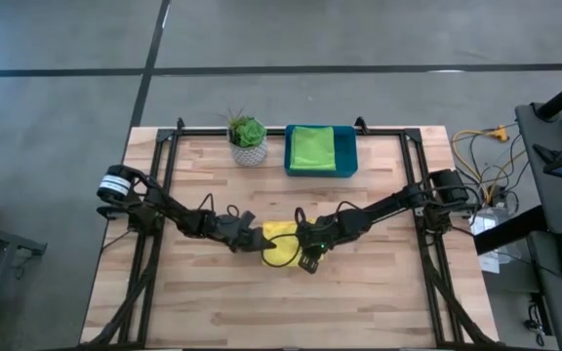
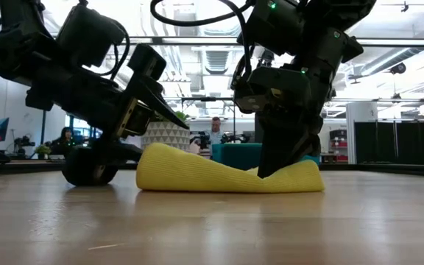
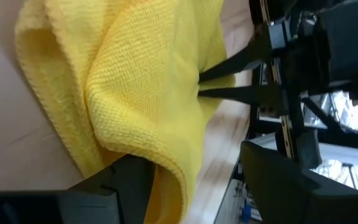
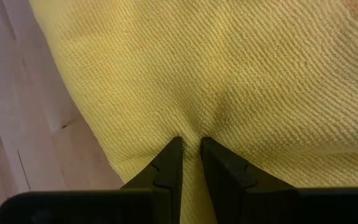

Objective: Fold microfiber towels
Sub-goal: Fold the yellow microfiber towel on top of the green microfiber towel into the dark blue bin

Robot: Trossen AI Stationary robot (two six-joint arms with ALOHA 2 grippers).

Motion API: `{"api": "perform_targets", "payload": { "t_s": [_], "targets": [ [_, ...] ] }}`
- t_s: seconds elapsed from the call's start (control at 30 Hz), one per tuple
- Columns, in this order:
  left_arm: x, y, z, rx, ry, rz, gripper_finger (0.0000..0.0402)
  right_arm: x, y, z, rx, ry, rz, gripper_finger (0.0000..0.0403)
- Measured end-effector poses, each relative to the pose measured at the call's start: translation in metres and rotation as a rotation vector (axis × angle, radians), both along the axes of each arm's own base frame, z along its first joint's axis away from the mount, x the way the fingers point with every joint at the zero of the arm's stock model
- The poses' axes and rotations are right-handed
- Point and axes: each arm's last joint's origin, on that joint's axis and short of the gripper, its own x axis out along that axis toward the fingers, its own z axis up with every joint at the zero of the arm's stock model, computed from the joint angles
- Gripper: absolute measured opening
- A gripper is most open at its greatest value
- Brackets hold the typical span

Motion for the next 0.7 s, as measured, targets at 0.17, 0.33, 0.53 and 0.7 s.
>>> {"api": "perform_targets", "payload": {
  "t_s": [0.17, 0.33, 0.53, 0.7],
  "targets": [
    [-0.001, -0.002, 0.0, -0.019, 0.008, -0.012, 0.0211, 0.0, 0.0, 0.0, 0.002, 0.0, -0.001, 0.0057],
    [-0.004, -0.01, -0.002, -0.022, 0.035, -0.042, 0.017, 0.0, 0.0, 0.0, 0.004, 0.003, -0.003, 0.0057],
    [-0.004, -0.015, -0.002, -0.022, 0.035, -0.014, 0.0126, 0.0, 0.0, 0.0, 0.007, 0.007, -0.001, 0.0057],
    [-0.004, -0.012, -0.002, -0.025, 0.047, 0.022, 0.0121, 0.0, 0.0, 0.0, 0.008, 0.007, -0.001, 0.0057]
  ]
}}
